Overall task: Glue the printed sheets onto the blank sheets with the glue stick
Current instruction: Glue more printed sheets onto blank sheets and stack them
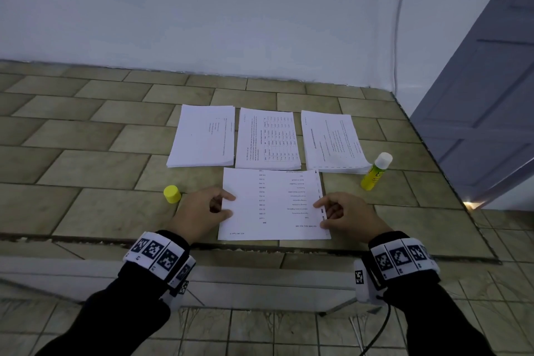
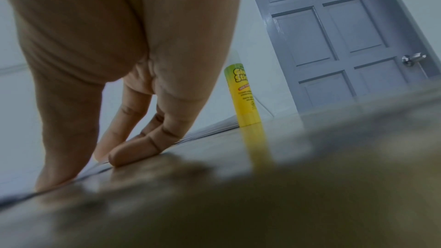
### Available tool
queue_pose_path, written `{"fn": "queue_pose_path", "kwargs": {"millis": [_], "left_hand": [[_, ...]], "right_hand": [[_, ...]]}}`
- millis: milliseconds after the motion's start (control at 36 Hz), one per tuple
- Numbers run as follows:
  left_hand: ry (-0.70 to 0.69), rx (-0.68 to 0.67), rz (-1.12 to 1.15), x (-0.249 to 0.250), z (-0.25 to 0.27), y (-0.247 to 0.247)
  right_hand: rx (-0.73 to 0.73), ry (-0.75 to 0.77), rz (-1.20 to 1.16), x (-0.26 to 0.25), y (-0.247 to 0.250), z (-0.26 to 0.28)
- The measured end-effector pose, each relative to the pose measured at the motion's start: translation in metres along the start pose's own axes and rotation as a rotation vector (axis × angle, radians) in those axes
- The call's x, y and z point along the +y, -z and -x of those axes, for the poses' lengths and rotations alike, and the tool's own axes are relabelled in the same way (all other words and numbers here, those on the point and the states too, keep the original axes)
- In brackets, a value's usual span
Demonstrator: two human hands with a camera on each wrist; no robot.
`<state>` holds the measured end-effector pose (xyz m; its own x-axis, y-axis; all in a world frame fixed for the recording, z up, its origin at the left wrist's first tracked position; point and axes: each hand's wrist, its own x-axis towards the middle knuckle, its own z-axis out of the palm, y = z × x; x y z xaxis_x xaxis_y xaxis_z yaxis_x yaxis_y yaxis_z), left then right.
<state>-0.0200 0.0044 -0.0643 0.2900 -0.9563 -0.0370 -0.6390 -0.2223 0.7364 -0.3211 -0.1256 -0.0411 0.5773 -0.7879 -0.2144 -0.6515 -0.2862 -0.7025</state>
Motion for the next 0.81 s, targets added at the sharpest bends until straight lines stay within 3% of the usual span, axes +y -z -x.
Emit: {"fn": "queue_pose_path", "kwargs": {"millis": [167, 278, 389, 611, 694, 805], "left_hand": [[-0.049, 0.03, -0.182, -0.001, 0.002, -0.003], [-0.191, 0.093, -0.398, 0.003, 0.005, -0.012], [-0.116, -0.039, -0.522, 0.013, 0.003, -0.03], [-0.103, -0.055, -0.671, -0.001, -0.002, -0.044], [-0.11, -0.042, -0.673, -0.002, -0.002, -0.044], [-0.102, -0.033, -0.679, -0.003, -0.003, -0.046]], "right_hand": [[-0.005, -0.007, 0.03, -0.005, 0.0, 0.001], [-0.027, -0.004, 0.099, -0.007, 0.001, 0.0], [-0.028, -0.002, 0.171, -0.01, 0.0, 0.0], [-0.022, -0.048, 0.408, -0.019, -0.005, 0.004], [0.069, 0.022, 0.461, -0.039, -0.019, 0.004], [-0.017, 0.124, 0.508, -0.069, -0.063, -0.004]]}}
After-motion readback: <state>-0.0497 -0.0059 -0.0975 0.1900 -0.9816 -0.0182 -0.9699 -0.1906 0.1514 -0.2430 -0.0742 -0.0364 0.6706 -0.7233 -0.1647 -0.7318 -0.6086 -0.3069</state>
